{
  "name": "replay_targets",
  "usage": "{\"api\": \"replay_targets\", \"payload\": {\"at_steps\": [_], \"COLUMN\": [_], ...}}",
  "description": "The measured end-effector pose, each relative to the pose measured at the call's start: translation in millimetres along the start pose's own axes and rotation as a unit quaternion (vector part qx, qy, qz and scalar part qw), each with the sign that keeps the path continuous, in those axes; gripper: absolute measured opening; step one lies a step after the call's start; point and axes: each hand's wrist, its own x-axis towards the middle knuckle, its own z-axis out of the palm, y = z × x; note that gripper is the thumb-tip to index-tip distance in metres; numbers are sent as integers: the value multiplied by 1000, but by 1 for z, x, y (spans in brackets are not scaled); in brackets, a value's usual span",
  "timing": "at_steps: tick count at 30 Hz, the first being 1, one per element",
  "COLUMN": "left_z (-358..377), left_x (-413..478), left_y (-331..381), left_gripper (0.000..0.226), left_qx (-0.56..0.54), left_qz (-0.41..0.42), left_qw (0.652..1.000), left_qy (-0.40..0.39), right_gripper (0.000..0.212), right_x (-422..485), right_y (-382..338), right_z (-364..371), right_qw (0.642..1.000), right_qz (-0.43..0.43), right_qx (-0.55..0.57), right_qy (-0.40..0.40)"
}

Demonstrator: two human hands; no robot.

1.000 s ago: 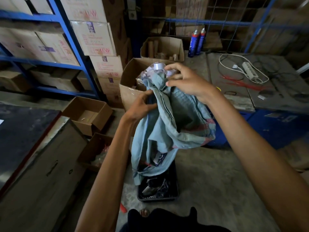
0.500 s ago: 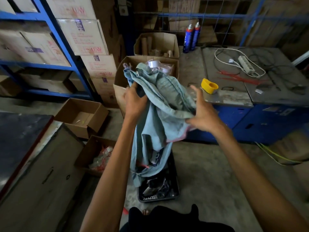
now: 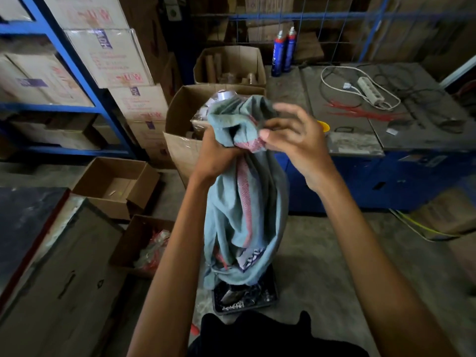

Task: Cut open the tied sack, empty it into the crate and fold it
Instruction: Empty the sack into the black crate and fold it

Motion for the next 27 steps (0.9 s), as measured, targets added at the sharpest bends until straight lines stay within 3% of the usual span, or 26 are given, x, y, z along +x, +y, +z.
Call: {"api": "replay_targets", "payload": {"at_steps": [2,4,6,7,10,12,15,18,19,21,23,25,27], "left_z": [-3,-1,14,23,25,-9,-70,-65,-50,-5,40,57,51], "left_x": [5,11,15,18,28,29,9,-19,-27,-40,-52,-51,-42], "left_y": [4,11,23,29,35,30,5,-39,-52,-72,-77,-67,-58], "left_gripper": [52,61,76,83,114,134,138,152,151,111,50,35,36], "left_qx": [-14,-59,-85,-86,-75,-72,-89,104,127,90,19,-38,-82], "left_qz": [-15,-42,-57,-67,-92,-110,-135,-222,-247,-243,-240,-231,-257], "left_qw": [1000,997,994,994,984,973,979,954,937,940,966,972,961], "left_qy": [20,36,23,2,-132,-191,-124,-171,-214,-223,-91,14,61], "right_gripper": [82,124,135,121,59,40,41,49,46,49,78,114,129], "right_x": [-9,-22,-28,-28,-18,-8,3,15,19,30,36,40,38], "right_y": [23,48,70,78,91,95,89,71,63,51,38,32,34], "right_z": [-17,-17,1,14,40,37,19,13,17,33,50,50,30], "right_qw": [996,988,979,986,992,985,978,974,974,976,988,998,996], "right_qz": [2,53,77,74,107,136,164,145,131,119,97,37,-4], "right_qx": [-70,-139,-147,-109,-22,0,38,103,130,144,87,-18,-92], "right_qy": [46,-45,-118,-100,57,106,124,142,133,109,85,50,6]}}
